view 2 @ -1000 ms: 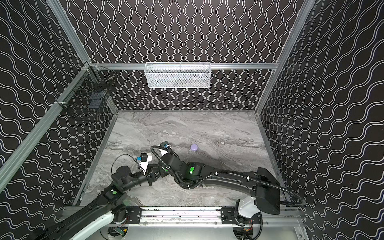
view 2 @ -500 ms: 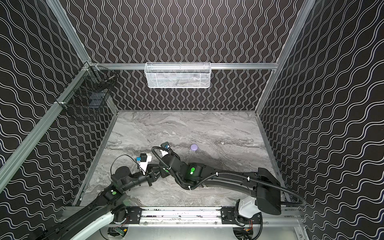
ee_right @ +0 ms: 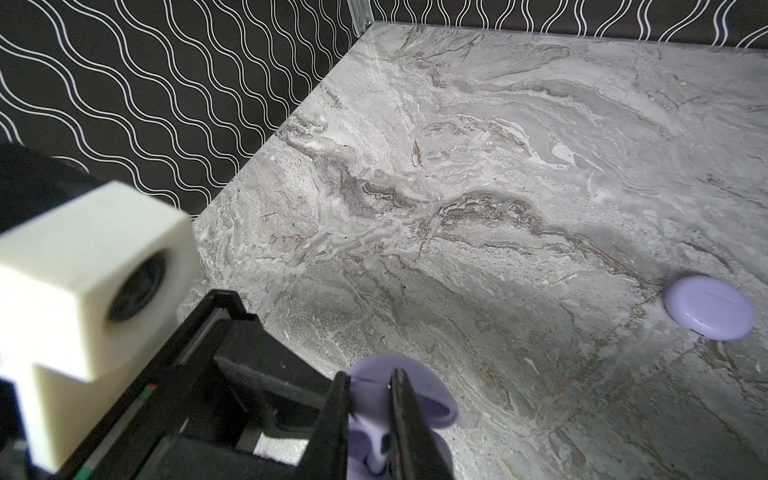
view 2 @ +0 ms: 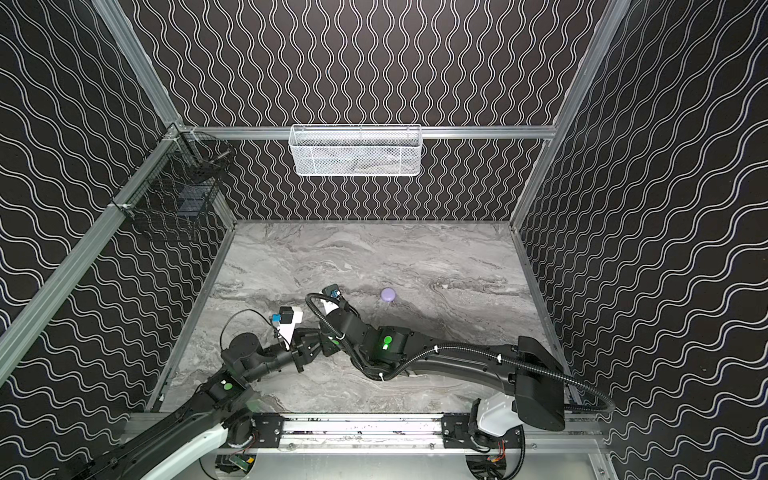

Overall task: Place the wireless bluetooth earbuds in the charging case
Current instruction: 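Lower the earbud stem-first into the empty case slot with the right gripper, then open the right gripper to release the earbud and lift away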

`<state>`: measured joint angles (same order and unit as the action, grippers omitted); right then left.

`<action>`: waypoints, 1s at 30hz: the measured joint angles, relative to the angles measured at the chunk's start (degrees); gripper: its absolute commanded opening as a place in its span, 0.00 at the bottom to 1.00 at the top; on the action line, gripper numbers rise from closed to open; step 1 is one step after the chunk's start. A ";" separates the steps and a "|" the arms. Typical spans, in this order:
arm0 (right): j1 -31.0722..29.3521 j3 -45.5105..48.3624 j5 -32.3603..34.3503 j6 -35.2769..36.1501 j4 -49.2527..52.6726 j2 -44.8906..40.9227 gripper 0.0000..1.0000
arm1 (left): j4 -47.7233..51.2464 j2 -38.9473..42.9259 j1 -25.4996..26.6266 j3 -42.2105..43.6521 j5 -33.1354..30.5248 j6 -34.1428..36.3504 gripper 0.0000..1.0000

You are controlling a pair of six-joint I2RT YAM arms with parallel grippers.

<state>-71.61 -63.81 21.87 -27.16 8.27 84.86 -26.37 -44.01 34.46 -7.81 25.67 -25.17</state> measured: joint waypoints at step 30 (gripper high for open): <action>-0.33 1.20 -1.99 0.00 -0.35 -0.96 0.29 | 0.50 0.48 0.00 0.00 -0.42 0.04 0.15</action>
<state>-71.94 -62.61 19.88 -27.16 7.92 83.90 -25.87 -43.53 34.46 -7.81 25.26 -25.12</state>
